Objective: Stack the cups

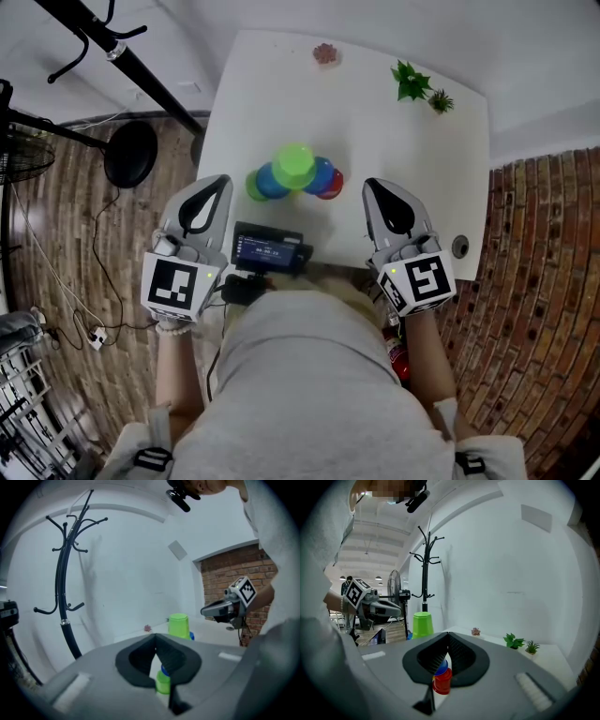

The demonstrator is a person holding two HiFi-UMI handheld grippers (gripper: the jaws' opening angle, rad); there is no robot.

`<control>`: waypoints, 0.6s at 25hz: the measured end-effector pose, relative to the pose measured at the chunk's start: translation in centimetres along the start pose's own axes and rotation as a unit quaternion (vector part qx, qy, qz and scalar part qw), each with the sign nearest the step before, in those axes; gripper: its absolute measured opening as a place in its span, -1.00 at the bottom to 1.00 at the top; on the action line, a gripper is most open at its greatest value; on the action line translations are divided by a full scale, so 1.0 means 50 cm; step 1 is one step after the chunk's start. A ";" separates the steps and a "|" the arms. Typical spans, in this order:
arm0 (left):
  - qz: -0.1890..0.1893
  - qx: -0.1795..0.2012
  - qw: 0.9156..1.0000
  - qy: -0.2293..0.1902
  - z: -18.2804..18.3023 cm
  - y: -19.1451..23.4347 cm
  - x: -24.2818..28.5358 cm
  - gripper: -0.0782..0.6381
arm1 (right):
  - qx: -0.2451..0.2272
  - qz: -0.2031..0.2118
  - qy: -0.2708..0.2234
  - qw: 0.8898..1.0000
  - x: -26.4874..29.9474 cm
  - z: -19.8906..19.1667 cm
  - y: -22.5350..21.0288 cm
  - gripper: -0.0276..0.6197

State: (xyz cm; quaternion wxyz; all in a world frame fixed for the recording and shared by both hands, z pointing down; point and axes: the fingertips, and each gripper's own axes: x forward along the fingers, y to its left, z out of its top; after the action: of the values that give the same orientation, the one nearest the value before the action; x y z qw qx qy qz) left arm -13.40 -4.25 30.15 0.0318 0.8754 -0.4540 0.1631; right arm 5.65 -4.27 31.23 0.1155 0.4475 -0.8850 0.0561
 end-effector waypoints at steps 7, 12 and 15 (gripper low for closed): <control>-0.001 -0.004 1.000 0.004 -0.004 -0.001 0.003 -0.79 | -0.001 0.001 0.005 1.000 0.001 -0.007 0.003 -0.91; -0.002 -0.007 1.000 0.001 0.002 0.002 0.007 -0.79 | -0.002 0.001 0.009 1.000 0.003 -0.009 0.005 -0.91; 0.000 -0.011 1.000 -0.005 0.008 0.005 0.009 -0.79 | -0.003 0.000 0.009 1.000 0.002 -0.009 0.004 -0.91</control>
State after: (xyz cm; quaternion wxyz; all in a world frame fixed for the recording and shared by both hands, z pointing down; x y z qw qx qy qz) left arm -13.24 -4.84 29.89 0.0391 0.8759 -0.4559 0.1532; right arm 5.48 -4.13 31.68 0.1242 0.4466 -0.8842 0.0575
